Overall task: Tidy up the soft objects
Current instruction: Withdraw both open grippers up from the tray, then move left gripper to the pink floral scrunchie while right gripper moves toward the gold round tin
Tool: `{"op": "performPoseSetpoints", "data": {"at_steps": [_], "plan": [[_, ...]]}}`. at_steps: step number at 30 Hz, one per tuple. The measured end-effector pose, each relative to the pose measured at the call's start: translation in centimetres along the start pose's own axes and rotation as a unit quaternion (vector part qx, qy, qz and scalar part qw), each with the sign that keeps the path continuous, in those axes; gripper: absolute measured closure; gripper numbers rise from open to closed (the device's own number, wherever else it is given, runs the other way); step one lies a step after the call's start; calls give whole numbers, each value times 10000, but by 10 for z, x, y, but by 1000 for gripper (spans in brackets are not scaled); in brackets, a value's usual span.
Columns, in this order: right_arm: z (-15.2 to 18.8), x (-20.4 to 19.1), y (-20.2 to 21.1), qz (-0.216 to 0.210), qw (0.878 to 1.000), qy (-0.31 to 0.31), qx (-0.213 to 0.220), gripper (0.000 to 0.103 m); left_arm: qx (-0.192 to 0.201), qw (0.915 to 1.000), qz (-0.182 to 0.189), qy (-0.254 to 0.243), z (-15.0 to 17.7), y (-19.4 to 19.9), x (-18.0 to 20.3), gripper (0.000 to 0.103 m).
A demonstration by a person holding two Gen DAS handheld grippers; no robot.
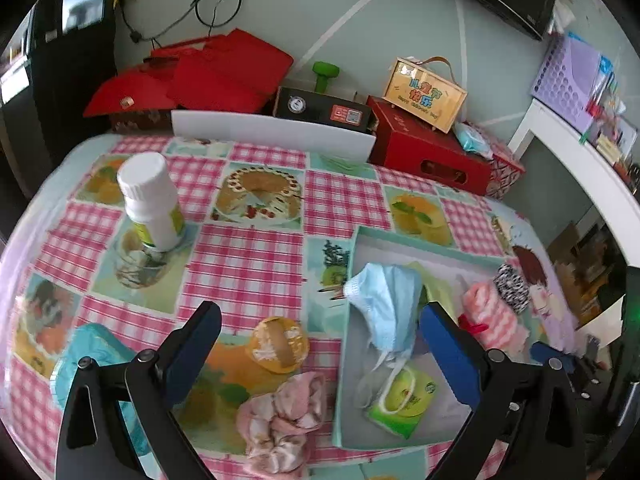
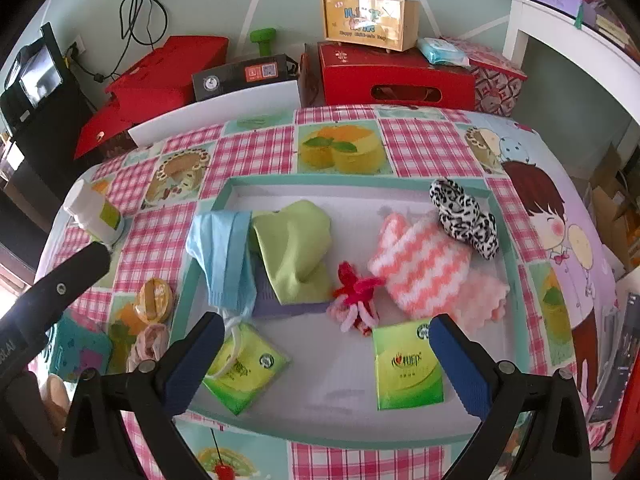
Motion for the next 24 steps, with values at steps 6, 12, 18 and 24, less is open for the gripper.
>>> {"op": "performPoseSetpoints", "data": {"at_steps": [6, 12, 18, 24], "plan": [[10, 6, -2, 3, 10000, -67, -62, 0, -119, 9996, -238, -20, 13, 1, 1, 4], [22, 7, -2, -31, 9999, -41, -94, 0, -20, 9993, -361, 7, 29, 8, 2, 4], [29, 5, -1, -63, 9999, 11, -100, 0, 47, 9967, -810, 100, 44, 16, -2, 4], [33, -4, 4, -107, 9998, 152, 0, 0, -352, 9952, -765, 496, 61, 12, -23, 4]]}}
Point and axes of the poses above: each gripper's, at about its wrist camera, not at the fingertips, and y roughly against the way its jaws point, x to its right, z to its underside, the point moved 2 cm from there along -y, roughly the way its jaws point, and after that the axes turned 12 degrees about -x, right-handed, at the moved point
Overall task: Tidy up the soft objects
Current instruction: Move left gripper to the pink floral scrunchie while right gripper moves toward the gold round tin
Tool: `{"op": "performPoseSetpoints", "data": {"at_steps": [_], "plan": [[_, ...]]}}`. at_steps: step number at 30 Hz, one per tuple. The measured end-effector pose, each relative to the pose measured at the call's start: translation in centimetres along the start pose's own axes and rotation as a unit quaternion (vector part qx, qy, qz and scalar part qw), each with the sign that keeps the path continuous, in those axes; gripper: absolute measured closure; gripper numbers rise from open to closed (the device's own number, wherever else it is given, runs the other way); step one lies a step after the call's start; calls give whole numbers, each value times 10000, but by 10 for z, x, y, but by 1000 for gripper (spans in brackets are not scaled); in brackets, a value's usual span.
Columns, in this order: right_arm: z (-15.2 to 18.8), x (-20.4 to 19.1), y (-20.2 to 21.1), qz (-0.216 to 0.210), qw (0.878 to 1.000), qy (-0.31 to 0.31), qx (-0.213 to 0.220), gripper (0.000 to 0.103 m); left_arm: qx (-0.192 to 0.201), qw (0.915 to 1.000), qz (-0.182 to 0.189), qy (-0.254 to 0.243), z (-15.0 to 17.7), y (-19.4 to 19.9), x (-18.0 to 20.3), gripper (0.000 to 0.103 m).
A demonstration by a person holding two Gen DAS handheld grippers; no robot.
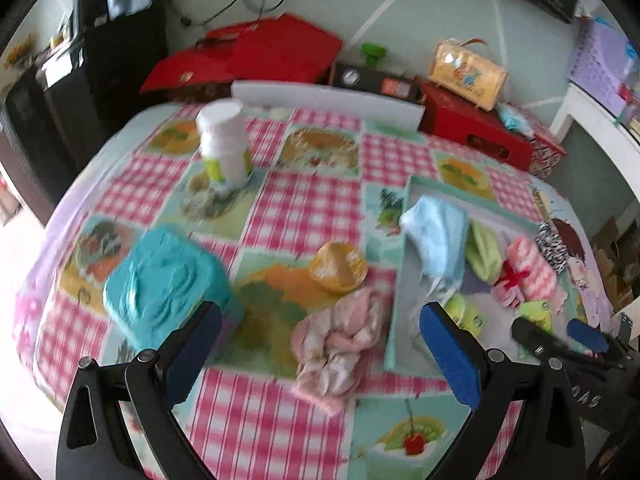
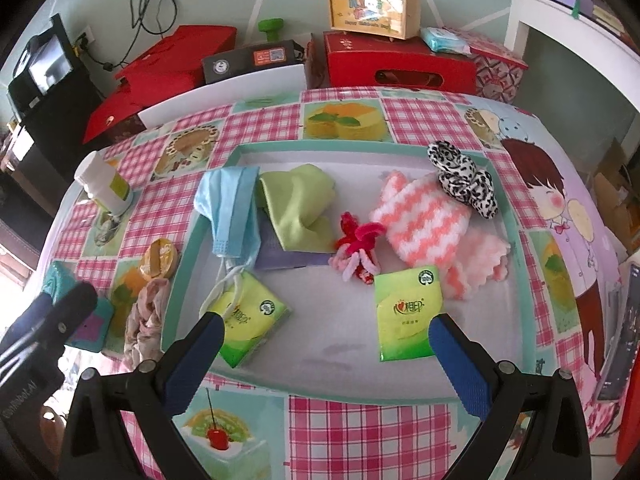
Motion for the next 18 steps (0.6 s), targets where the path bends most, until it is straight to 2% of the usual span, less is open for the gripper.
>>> {"op": "performPoseSetpoints", "data": {"at_steps": [6, 13, 18], "plan": [[-1, -9, 0, -252, 9996, 107, 48, 0, -310, 9989, 100, 323, 13, -7, -17, 4], [-2, -24, 1, -838, 9960, 246, 179, 0, -436, 9978, 255, 420, 21, -11, -22, 4], [-4, -31, 0, -962, 9946, 317, 221, 0, -633, 9972, 229, 340, 23, -25, -16, 5]]}}
Point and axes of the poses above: each gripper's, at about its wrist camera, not at the fingertips, and y roughly against the way its jaws point, x to its right, z to its underside, the point moved 2 cm from there along -y, roughly the way its jaws point, and after that the axes turned 12 degrees about -x, right-handed, at the moved point
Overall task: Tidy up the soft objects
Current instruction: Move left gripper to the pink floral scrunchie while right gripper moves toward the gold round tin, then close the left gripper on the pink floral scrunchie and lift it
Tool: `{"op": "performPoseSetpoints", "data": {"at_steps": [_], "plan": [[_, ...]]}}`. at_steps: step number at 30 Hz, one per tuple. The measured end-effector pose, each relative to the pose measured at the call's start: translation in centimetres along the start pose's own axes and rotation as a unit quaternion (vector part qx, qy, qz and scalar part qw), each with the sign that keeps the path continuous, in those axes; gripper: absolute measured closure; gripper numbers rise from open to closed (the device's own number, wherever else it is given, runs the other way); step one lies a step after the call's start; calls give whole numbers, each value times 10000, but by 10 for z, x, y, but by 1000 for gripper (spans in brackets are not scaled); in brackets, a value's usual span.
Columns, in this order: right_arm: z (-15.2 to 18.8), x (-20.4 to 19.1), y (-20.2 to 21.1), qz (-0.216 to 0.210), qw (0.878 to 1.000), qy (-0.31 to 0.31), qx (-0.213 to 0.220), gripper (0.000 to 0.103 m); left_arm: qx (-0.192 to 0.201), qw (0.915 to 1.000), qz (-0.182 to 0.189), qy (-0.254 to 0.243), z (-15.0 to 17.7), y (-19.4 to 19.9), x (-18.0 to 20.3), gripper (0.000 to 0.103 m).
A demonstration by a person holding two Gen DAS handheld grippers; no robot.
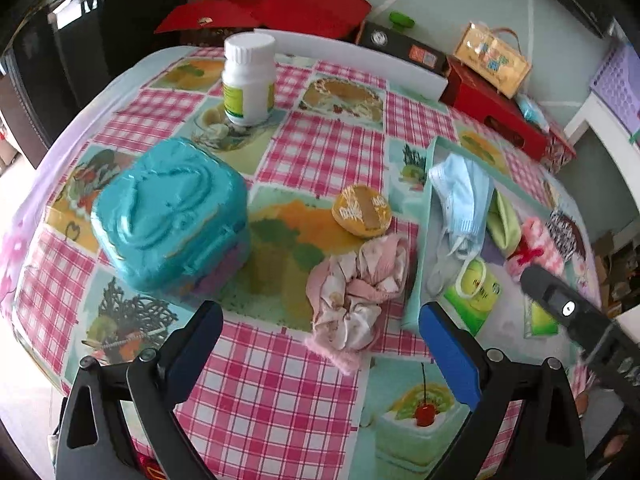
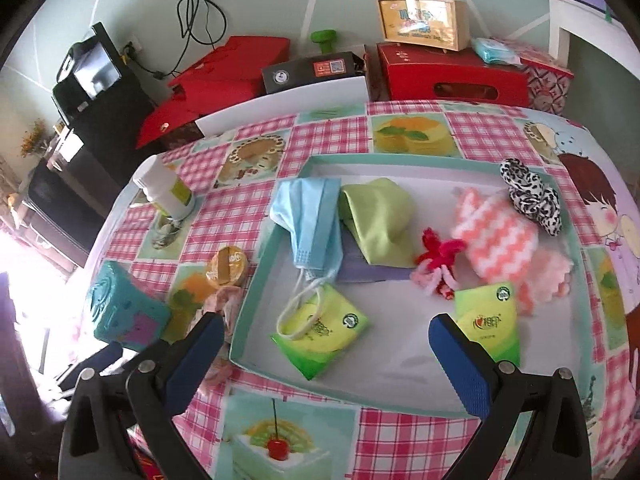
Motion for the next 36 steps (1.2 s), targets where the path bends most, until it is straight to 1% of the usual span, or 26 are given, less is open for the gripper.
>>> {"op": "performPoseSetpoints", "data": {"at_steps": [2, 3, 4, 5, 6, 10, 13, 14, 18, 20, 22, 25, 26, 28, 30, 33, 36], "plan": [[-2, -5, -1, -87, 9999, 79, 23, 0, -103, 9999, -39, -63, 0, -8, 4, 8], [-4, -9, -3, -123, 9998, 161, 20, 0, -176, 9998, -28, -86, 0, -14, 6, 14], [-5, -11, -4, -133, 9997, 216, 11, 0, -242, 9997, -9, -99, -1, -18, 7, 22], [-6, -15, -7, -137, 9995, 275, -18, 0, -310, 9995, 19, -104, -2, -22, 8, 25], [-6, -17, -9, -148, 9994, 309, -40, 0, -380, 9992, 45, -91, -4, -26, 8, 27], [-6, -25, -17, -128, 9988, 448, -130, 0, -499, 9988, 17, -25, -10, -38, 8, 29], [-5, -25, -20, -105, 9988, 445, -185, 0, -606, 9981, -46, -32, -14, -48, 10, 42], [-5, -24, -21, -102, 9988, 432, -198, 0, -676, 9977, -27, -30, -16, -52, 10, 44], [-5, -20, -22, -108, 9991, 347, -218, 0, -639, 9973, -319, -169, -16, -58, 15, 51], [-6, -19, -22, -114, 9992, 318, -218, 0, -618, 9971, -393, -222, -15, -57, 18, 54], [-5, -18, -21, -118, 9992, 300, -214, 0, -594, 9973, -367, -229, -15, -57, 19, 61], [-5, -17, -21, -120, 9993, 276, -211, 0, -571, 9977, -308, -190, -16, -57, 16, 68], [-5, -16, -21, -125, 9993, 272, -213, 0, -562, 9979, -258, -169, -17, -57, 15, 70], [-5, -16, -21, -122, 9993, 264, -216, 0, -567, 9982, -134, -151, -18, -57, 13, 81], [-5, -16, -21, -116, 9994, 255, -219, 0, -583, 9982, 2, -112, -17, -54, 12, 86], [-6, -14, -22, -99, 9994, 234, -220, 0, -563, 9982, 196, -68, -20, -52, 10, 88], [-7, -13, -22, -79, 9996, 201, -207, 0, -455, 9988, 169, -61, -21, -45, 11, 89]]}}
Point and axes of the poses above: each gripper's, at about its wrist camera, not at the fingertips, and y roughly against the way its jaws point, x to its right, z to its underside, the point moved 2 cm from there along -y, roughly the way its jaws point, and after that the axes turned 12 degrees about -x, right-handed, at the moved point
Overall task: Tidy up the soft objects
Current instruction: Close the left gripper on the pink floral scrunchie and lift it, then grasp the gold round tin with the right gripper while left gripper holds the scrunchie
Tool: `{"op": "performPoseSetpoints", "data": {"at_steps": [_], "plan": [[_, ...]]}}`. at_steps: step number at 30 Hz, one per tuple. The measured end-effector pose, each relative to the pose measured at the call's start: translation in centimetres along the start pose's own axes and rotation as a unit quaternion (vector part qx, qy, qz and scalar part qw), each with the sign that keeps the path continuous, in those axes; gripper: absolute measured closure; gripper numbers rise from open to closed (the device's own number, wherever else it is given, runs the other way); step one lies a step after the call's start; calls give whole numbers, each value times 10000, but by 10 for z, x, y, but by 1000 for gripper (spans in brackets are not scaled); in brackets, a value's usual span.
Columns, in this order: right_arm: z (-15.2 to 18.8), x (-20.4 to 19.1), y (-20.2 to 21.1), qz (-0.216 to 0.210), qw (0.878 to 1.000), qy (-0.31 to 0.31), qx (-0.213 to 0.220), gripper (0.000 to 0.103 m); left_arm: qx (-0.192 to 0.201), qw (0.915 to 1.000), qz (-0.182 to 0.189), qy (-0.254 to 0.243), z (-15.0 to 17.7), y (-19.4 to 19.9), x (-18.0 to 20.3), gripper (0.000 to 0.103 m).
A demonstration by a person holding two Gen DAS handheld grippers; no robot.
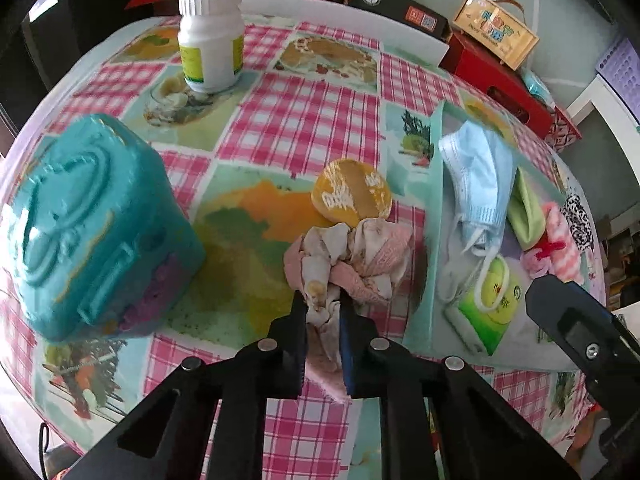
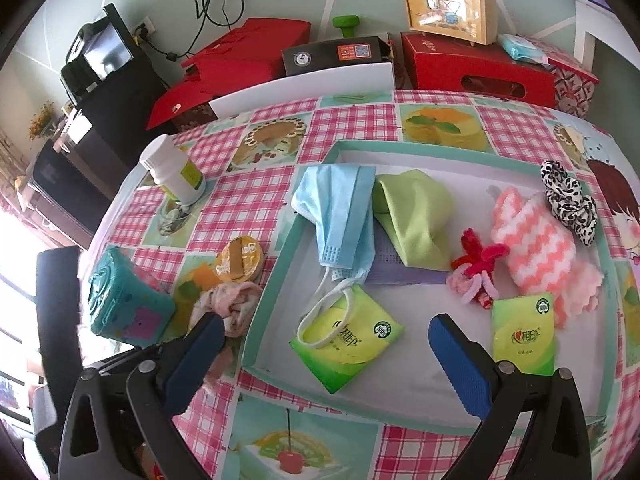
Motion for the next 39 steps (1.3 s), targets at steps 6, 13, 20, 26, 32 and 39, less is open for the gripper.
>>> {"op": "performPoseSetpoints", "data": {"at_steps": [6, 13, 20, 26, 32, 39], "plan": [[-4, 0, 2, 78, 9999, 12, 89, 0, 335, 9994, 112, -1, -9, 29, -2, 90], [-13, -4, 3, 183, 9995, 80, 236, 0, 758, 9969, 155, 128, -36, 64, -9, 90], [-25, -24, -4, 194, 9987, 338, 332, 4, 705, 9957, 179, 572, -66, 73, -36, 90], [-37, -68, -21, 168, 9939, 1050, 296, 9, 823, 9924, 53, 909, -82, 76, -58, 90], [-44, -103, -53, 221, 9856, 1674, -59, 18, 857, 9905, -27, 1074, -89, 73, -74, 90], [-55, -110, -88, 424, 9809, 1827, -521, 27, 833, 9901, -1, 1134, -90, 71, -83, 90]]}}
Point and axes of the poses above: each gripper's, at about its wrist camera, not at the fingertips, and y roughly against the way its jaws point, x to its right, z to its underside, the point moved 2 cm from there along -y, roughly the way its jaws point, and after that the axes turned 12 degrees about -x, right-handed, at the moved point
